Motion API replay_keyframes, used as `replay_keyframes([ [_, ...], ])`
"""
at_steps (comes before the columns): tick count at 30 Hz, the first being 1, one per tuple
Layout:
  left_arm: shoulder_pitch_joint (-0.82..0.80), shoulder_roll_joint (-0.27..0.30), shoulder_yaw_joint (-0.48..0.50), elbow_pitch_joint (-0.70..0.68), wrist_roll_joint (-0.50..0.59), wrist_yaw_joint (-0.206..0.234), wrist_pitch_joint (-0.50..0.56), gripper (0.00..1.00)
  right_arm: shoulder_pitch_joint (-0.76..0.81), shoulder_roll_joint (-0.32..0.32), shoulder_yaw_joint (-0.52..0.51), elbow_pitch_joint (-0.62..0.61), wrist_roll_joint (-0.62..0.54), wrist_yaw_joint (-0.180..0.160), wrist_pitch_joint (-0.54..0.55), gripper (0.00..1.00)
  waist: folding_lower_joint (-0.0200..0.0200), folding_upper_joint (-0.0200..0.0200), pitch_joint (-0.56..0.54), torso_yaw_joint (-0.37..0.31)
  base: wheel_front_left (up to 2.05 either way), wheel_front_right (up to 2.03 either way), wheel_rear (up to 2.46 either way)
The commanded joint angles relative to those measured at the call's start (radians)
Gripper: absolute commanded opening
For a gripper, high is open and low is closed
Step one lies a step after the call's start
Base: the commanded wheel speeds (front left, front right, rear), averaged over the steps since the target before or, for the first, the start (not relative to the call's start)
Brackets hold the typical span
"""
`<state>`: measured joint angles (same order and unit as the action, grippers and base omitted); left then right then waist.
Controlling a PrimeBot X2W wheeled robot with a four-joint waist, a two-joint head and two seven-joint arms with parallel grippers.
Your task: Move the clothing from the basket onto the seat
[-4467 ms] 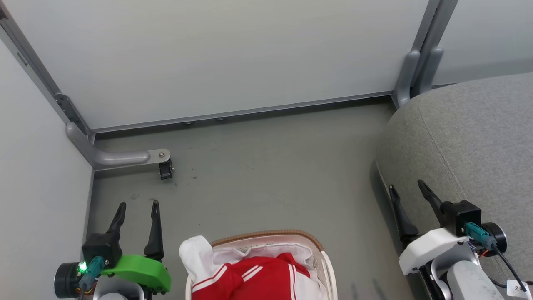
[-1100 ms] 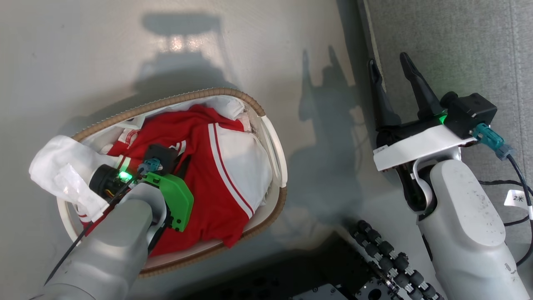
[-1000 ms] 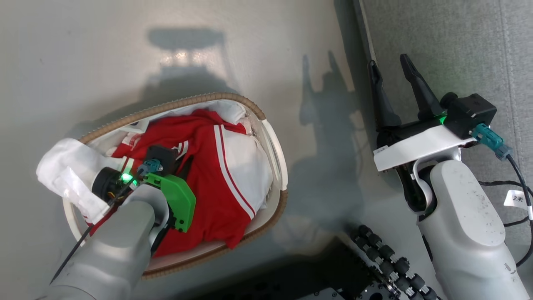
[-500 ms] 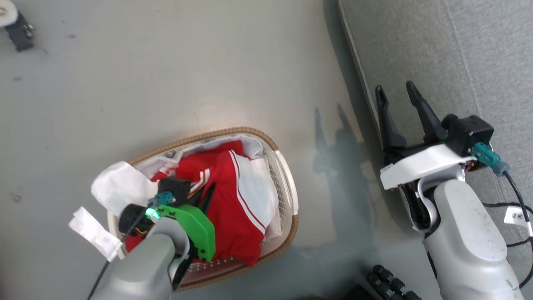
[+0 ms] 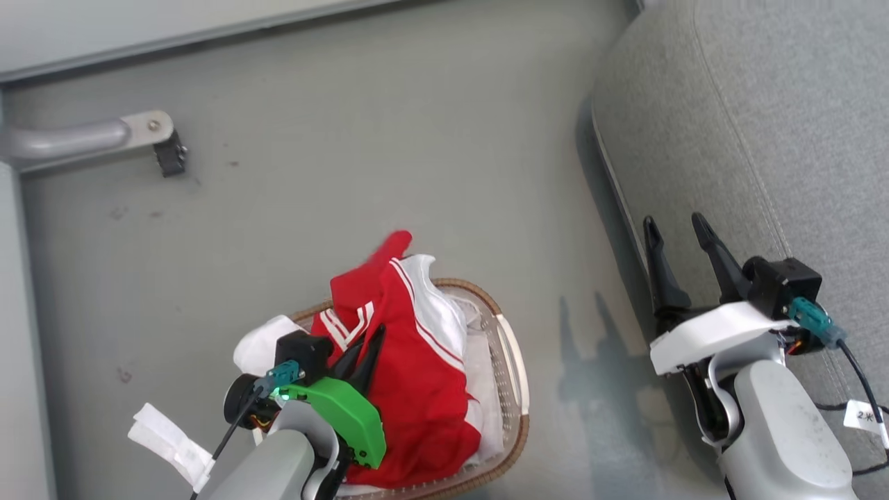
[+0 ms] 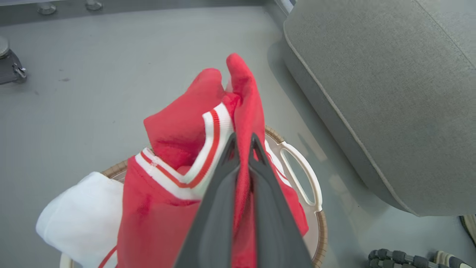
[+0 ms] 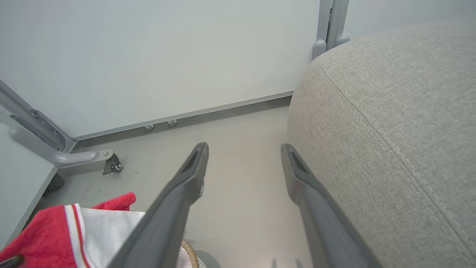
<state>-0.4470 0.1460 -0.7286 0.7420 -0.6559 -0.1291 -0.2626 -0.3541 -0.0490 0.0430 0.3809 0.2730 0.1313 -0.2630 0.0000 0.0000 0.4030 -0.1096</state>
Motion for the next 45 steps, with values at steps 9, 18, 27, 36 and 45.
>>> replay_keyframes([
  [9,0.068,-0.007,0.124,-0.166,0.095,-0.003,-0.003,0.00,0.077,-0.004,-0.012,0.014,-0.003,-0.001,-0.002,1.00,0.0000,0.0000,-0.162,0.075,0.00,0.00,0.00],
  [18,0.078,-0.021,0.198,-0.335,0.158,-0.003,-0.003,0.00,0.117,-0.004,0.041,0.046,0.004,-0.001,-0.002,1.00,0.0000,0.0000,-0.223,0.087,0.00,0.00,0.00],
  [27,0.097,-0.036,0.223,-0.422,0.184,-0.003,-0.003,0.00,0.089,-0.014,0.334,0.060,-0.032,-0.001,-0.002,1.00,0.0000,0.0000,-0.267,0.098,0.00,0.00,0.00],
  [36,0.076,-0.048,0.156,-0.416,0.168,-0.003,-0.003,0.00,-0.039,-0.050,0.593,0.015,-0.018,-0.001,-0.002,1.00,0.0000,0.0000,-0.271,0.132,0.00,0.00,0.00],
  [45,0.051,-0.055,0.056,-0.425,0.141,-0.003,-0.003,0.00,-0.167,-0.044,0.704,0.113,-0.046,-0.001,-0.002,1.00,0.0000,0.0000,-0.267,0.173,0.00,0.00,0.00],
])
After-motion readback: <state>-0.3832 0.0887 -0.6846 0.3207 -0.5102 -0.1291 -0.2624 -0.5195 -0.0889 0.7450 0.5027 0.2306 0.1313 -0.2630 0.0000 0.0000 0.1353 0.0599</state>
